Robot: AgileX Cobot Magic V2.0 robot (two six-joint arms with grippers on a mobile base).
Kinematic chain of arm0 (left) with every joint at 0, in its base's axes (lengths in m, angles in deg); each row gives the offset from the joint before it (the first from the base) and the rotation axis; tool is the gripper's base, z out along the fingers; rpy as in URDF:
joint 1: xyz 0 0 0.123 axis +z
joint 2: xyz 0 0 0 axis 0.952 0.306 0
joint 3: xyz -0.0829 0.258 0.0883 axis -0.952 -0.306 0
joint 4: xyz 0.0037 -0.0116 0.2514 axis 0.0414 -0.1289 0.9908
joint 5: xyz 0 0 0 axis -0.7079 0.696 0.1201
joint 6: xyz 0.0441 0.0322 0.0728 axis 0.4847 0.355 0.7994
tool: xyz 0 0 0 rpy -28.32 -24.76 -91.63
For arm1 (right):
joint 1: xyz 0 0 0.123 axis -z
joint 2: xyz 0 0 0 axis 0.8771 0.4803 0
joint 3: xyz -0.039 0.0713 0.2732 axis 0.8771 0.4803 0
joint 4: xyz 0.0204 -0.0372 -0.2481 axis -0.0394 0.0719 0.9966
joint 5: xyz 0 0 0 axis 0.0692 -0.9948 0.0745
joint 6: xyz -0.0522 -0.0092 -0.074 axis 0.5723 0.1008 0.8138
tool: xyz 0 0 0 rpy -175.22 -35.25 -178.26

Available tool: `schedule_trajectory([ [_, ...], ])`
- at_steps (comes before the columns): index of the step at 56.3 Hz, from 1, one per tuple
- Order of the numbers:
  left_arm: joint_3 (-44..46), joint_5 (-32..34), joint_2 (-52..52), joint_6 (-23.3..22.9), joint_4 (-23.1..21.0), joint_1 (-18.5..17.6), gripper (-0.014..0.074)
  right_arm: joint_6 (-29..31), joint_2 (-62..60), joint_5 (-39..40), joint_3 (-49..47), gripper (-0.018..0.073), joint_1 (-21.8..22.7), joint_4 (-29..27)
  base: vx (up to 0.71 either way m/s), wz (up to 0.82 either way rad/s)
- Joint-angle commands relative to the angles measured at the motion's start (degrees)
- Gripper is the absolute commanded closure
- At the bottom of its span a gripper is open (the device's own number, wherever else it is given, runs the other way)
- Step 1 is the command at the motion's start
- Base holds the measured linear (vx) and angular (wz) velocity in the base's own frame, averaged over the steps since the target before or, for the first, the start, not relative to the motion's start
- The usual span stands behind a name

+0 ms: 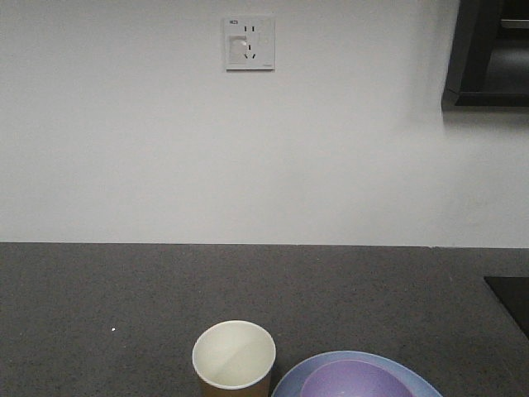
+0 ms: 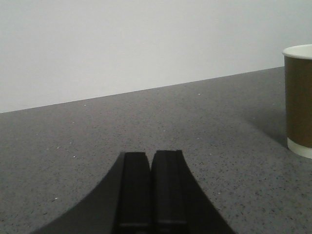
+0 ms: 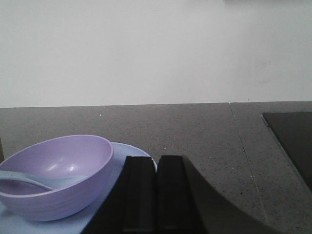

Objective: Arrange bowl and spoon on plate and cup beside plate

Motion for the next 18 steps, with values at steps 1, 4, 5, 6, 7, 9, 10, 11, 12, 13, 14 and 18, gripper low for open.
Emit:
schedule_trajectory([
  [1,1.46,4.69,-0.9,-0.34,-0.54,0.1,0.06,0.02,-0.47,4.39,0.18,0.0568,0.15,0.64,0.0,0.0],
  [4,1.46,4.69,-0.9,-0.34,-0.54,0.1,0.06,0.02,-0.47,4.39,0.18,0.0568,0.15,0.64,0.0,0.0],
  [5,1.46,4.69,-0.9,-0.34,-0.54,0.1,0.06,0.02,-0.47,4.39,0.18,0.0568,0.15,0.64,0.0,0.0],
  [6,1.46,4.69,-0.9,-0.34,-0.54,0.1,0.06,0.02,-0.47,4.39,0.18,0.0568,0.15,0.64,0.0,0.0],
  [7,1.46,4.69,-0.9,-0.34,-0.54,0.1,0.06,0.02,-0.47,4.39,0.18,0.0568,0.15,0.64,0.0,0.0],
  [9,1.46,4.69,-0.9,-0.34,-0.54,0.1,0.06,0.02,-0.47,4.39,0.18,0.0568,0.15,0.64,0.0,0.0],
  [10,1.46,4.69,-0.9,-0.34,-0.54,0.1,0.06,0.02,-0.47,4.39,0.18,0.0568,0.15,0.64,0.0,0.0],
  [11,1.46,4.69,-0.9,-0.34,-0.54,0.1,0.06,0.02,-0.47,4.39,0.18,0.0568,0.15,0.64,0.0,0.0],
  [12,1.46,4.69,-0.9,-0.34,-0.54,0.1,0.06,0.02,-0.47,4.39,0.18,0.0568,0.15,0.64,0.0,0.0],
  [13,1.46,4.69,-0.9,-0.34,-0.54,0.1,0.06,0.02,-0.47,4.39,0.18,0.0568,0.15,0.64,0.0,0.0],
  [14,1.46,4.69,-0.9,-0.34,-0.54,0.1,0.06,0.02,-0.47,4.39,0.18,0.0568,0.15,0.64,0.0,0.0],
  [18,1.46,4.69,-0.9,-0.34,-0.54,0.1,0.06,0.02,-0.47,4.39,0.18,0.0568,0.15,0.64,0.0,0.0],
])
